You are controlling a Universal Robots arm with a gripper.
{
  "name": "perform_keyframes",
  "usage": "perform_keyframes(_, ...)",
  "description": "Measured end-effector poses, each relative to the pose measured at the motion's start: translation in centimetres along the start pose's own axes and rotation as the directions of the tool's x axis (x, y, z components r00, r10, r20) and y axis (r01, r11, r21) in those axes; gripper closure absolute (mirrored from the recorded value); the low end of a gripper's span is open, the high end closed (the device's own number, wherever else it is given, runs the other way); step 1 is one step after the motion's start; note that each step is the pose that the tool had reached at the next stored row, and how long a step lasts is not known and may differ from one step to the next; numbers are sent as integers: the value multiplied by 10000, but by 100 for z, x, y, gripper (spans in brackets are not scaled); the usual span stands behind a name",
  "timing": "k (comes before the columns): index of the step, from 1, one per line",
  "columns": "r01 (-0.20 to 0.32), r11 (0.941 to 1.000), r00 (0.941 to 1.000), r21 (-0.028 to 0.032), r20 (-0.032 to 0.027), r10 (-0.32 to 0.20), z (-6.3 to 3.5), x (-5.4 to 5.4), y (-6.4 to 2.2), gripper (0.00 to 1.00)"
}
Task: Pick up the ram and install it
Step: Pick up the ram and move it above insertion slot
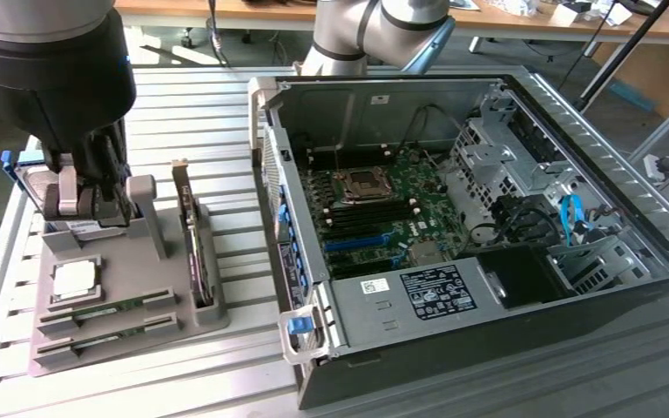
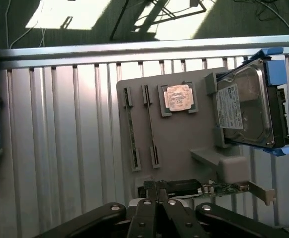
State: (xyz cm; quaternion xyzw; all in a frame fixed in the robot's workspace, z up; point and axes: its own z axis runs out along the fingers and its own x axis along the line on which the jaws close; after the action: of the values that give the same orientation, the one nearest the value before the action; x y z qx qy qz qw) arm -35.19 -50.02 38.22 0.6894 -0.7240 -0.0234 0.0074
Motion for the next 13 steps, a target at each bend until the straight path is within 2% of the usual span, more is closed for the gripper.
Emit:
perform_keyframes(6, 682, 9977, 9977, -16, -29, -682, 2, 0, 0, 89)
perform_keyframes(13, 725, 9974, 9974, -17, -31, -725, 3, 0, -2, 89)
